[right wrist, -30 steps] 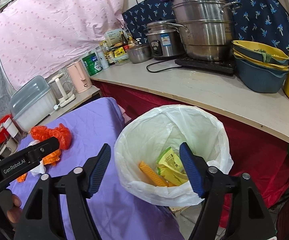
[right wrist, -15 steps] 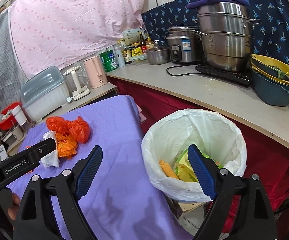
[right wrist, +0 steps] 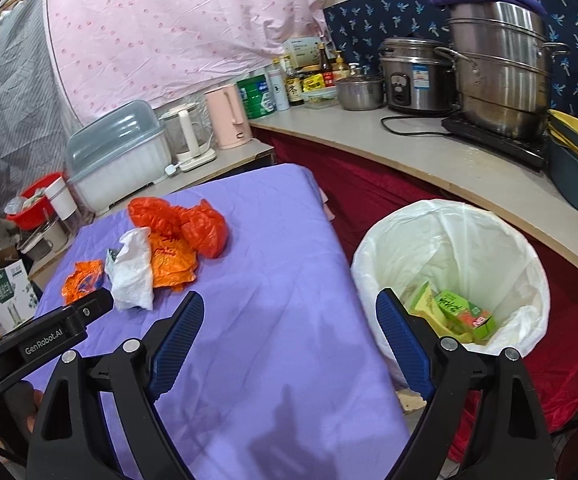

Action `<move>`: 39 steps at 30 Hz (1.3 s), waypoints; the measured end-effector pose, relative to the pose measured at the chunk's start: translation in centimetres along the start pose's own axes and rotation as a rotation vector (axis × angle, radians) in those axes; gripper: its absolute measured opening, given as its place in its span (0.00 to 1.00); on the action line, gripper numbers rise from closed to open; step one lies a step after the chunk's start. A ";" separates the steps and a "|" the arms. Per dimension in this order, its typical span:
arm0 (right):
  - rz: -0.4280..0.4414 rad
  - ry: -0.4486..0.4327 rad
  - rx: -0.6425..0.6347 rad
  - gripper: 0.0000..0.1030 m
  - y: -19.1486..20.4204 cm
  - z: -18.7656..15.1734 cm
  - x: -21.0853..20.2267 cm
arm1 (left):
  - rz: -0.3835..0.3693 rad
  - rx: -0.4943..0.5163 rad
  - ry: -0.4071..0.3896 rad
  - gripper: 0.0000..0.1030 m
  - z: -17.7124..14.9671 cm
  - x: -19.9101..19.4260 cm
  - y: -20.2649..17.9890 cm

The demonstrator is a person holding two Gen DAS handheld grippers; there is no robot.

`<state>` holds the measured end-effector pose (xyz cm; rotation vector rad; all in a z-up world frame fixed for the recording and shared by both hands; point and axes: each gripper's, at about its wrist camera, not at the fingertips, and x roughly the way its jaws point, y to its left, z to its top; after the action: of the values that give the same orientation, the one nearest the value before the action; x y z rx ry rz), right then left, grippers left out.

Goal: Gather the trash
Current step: 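Move both tools back toward the orange wrapper and white tissue, then grasp the orange snack wrapper with left tool while right tool grasps white tissue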

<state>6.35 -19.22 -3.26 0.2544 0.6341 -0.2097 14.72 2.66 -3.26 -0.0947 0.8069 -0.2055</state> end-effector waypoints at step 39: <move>0.201 0.135 -0.143 0.78 18.8 1.4 15.6 | 0.160 -0.241 0.090 0.81 4.6 9.9 21.7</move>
<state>24.46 -3.61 -8.44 0.1939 0.7485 0.0461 27.92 21.67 -10.58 -0.2485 0.9228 0.0396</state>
